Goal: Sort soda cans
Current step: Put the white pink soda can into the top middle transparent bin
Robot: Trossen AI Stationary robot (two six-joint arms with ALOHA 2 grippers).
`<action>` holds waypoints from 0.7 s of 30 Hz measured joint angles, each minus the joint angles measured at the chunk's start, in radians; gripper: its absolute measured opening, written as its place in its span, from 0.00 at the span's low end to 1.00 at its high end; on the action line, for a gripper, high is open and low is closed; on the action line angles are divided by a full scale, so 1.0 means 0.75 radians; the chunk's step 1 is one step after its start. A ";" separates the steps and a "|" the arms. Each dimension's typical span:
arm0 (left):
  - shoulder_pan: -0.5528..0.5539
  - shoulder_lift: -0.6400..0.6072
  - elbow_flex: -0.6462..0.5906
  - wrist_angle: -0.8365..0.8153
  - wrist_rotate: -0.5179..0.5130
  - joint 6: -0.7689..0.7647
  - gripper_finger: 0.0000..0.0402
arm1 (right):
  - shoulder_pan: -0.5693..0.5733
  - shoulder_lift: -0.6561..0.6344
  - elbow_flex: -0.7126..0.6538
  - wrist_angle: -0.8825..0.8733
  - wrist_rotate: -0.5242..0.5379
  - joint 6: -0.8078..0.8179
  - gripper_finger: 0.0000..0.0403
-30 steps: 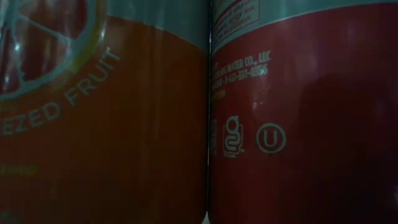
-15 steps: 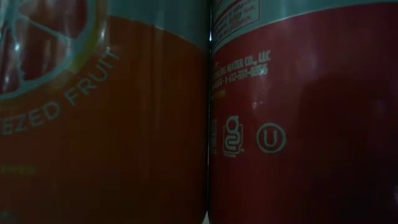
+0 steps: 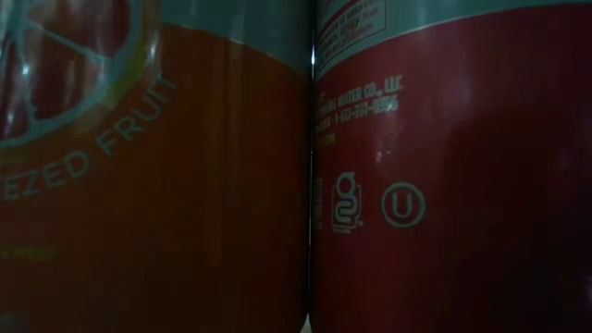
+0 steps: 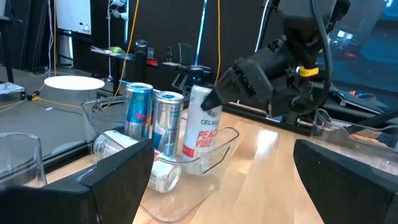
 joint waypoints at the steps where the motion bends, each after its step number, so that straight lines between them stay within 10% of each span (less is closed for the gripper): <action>1: -0.001 0.000 0.000 0.001 0.000 0.000 0.93 | 0.000 0.008 0.000 0.000 0.000 0.000 0.61; 21: 0.000 0.003 0.000 0.001 0.000 -0.002 0.93 | 0.005 0.045 0.001 0.025 0.070 0.050 0.85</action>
